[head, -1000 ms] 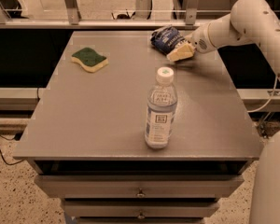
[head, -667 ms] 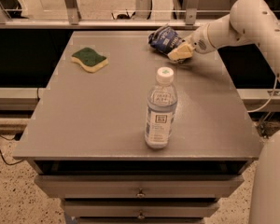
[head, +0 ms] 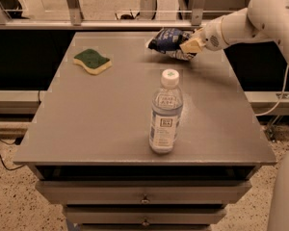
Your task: Pick blue chip bag
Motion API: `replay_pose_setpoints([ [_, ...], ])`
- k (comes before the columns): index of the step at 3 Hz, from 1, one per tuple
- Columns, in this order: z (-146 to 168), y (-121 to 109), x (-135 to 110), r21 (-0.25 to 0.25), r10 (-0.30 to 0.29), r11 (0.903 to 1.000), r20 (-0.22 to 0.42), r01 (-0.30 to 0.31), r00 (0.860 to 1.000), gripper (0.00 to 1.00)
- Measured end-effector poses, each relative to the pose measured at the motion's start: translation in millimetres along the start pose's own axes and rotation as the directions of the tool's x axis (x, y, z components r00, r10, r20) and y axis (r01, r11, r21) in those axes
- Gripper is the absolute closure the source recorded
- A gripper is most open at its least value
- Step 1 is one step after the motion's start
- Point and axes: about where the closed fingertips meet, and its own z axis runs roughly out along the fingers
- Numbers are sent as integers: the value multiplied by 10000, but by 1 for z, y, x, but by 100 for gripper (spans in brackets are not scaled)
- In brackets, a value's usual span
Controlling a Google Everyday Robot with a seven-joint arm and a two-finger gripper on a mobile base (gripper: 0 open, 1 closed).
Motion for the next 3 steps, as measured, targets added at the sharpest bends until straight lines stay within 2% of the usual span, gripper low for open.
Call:
replay_pose_setpoints([
  [1, -23, 7, -25, -364, -392, 9984, 842, 424, 9957, 100],
  [2, -49, 15, -52, -662, -642, 9948, 1821, 774, 9812, 100],
  [3, -50, 16, -55, -697, -641, 9945, 1904, 786, 9796, 100],
])
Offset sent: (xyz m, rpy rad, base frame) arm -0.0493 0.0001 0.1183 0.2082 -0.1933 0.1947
